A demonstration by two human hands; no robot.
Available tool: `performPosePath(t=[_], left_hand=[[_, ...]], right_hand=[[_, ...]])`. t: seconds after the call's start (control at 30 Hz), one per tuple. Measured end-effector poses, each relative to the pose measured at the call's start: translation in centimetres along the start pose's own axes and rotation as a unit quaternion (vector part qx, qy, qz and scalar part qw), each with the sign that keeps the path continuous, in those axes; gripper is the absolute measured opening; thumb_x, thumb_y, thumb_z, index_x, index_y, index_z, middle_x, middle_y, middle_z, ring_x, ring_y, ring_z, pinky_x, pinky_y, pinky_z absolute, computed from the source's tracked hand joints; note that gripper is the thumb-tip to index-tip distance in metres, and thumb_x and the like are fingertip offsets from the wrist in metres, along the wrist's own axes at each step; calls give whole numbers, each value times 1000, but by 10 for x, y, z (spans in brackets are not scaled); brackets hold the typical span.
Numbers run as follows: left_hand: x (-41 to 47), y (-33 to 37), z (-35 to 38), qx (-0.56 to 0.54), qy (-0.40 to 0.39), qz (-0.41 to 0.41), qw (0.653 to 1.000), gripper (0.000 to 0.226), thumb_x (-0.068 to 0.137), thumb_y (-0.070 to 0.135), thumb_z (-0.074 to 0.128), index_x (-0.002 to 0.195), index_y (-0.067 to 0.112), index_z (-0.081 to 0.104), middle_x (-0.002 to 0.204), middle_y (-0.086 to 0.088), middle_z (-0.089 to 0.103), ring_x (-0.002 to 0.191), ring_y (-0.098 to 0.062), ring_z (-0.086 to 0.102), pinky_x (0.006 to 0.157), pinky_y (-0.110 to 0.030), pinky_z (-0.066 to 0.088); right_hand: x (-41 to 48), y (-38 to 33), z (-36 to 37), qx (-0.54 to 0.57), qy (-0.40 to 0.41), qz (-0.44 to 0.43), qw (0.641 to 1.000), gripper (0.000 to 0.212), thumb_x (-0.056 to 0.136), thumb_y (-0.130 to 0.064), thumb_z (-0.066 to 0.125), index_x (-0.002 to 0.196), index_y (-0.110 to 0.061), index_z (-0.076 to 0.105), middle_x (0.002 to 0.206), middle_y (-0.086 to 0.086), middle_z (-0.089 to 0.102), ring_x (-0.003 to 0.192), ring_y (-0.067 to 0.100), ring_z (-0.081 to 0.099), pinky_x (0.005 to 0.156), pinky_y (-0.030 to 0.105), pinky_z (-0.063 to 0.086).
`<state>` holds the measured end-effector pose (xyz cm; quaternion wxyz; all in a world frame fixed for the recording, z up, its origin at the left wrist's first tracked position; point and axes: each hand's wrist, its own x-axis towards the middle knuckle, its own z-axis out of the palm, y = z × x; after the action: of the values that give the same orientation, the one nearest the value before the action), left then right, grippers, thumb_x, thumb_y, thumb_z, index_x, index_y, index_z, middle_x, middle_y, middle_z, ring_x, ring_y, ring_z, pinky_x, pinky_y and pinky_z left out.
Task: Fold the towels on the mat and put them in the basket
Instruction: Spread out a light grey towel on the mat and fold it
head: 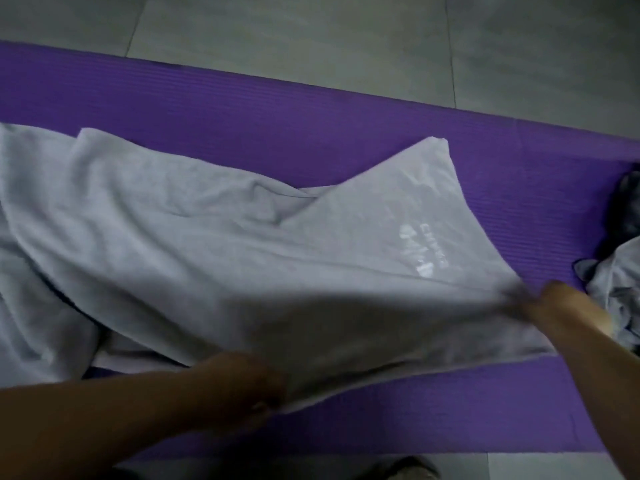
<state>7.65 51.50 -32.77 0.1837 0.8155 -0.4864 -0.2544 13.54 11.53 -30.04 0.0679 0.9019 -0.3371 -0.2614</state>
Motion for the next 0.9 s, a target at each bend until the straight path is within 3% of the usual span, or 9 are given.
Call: performPosePath(t=[0.1,0.17,0.23,0.3,0.43,0.53,0.6,0.7,0.9], left_hand=[[9,-9,2,-10,-5,-3,1000,46,85,60,39,115,31,58,118,10,58,108,-4,54,86,-15,37],[16,-28,-22,-3,39,-58,998,59,81,72,24,107,30,56,102,4,64,96,-3,55,77,-13,37],[19,-61,-43,-8,176,-120,977,24,88,45,34,90,28,51,80,-1,68,75,-5,58,66,-15,41],[24,-91,-60,-1,216,-206,954,28,81,29,42,101,19,59,102,-15,67,88,-23,65,70,-25,51],[42,-120,-98,-52,175,-435,882,61,91,22,50,145,20,21,155,-1,7,131,-26,38,100,-39,36],[62,-126,-100,-76,135,-417,896,67,92,27,50,147,26,11,155,-1,11,135,-22,31,105,-35,31],[75,-128,-98,-91,114,-416,898,55,92,27,50,142,23,28,148,-4,30,131,-22,38,103,-31,31],[83,-129,-96,-106,181,-422,882,28,91,21,50,116,13,58,121,-9,56,109,-26,54,90,-30,38],[75,-122,-93,-124,269,-454,840,17,88,18,55,103,9,60,99,-12,61,92,-28,56,73,-25,34]], right_hand=[[-4,11,13,-11,47,36,998,36,92,-31,48,111,-1,51,120,25,57,115,36,52,91,38,40],[-6,-4,9,-13,103,24,994,46,89,-31,52,118,5,48,125,29,49,119,40,43,94,42,35],[-9,-33,1,11,145,-56,988,44,87,-21,54,119,7,49,125,31,45,117,43,39,93,46,32],[-12,-67,1,34,155,-166,973,41,87,-14,46,124,3,49,130,27,43,118,42,38,93,47,32],[-4,-111,-5,36,88,-230,968,51,92,-17,44,141,-13,30,150,8,23,133,31,26,104,39,27],[13,-117,-14,178,70,-157,969,52,92,-13,43,141,-9,28,148,14,24,133,36,27,104,42,28],[26,-117,-20,224,58,-121,965,51,93,-15,41,142,-7,26,147,18,24,132,39,27,105,43,27],[43,-124,-34,230,59,-106,966,55,94,-22,42,142,-4,23,146,21,25,131,40,30,104,45,28],[70,-152,-40,275,38,-98,956,46,91,-13,48,134,-3,34,137,19,40,125,34,40,96,37,36]])
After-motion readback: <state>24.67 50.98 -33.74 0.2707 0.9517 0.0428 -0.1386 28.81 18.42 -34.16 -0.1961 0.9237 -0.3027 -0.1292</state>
